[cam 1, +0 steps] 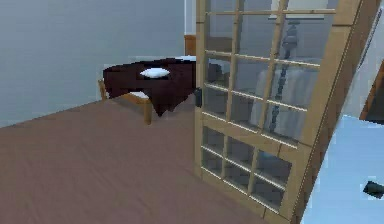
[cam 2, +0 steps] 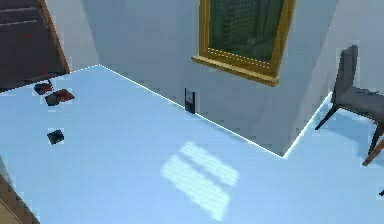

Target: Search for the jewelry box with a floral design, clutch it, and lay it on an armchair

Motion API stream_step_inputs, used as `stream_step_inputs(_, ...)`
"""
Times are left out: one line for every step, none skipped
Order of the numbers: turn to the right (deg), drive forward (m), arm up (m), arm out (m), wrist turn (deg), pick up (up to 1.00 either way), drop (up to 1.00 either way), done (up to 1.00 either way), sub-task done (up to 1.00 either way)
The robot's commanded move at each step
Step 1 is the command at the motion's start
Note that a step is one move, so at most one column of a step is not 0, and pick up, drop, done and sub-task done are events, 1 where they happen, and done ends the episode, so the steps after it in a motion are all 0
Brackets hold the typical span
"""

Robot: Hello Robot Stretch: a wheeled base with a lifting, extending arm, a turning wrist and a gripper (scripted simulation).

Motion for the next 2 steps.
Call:
stream_step_inputs(42.0, 0.0, 0.0, 0.0, 0.0, 0.0, 0.0, 0.0, 0.0)
stream_step_inputs(0.0, 0.05, 0.0, 0.0, 0.0, 0.0, 0.0, 0.0, 0.0)
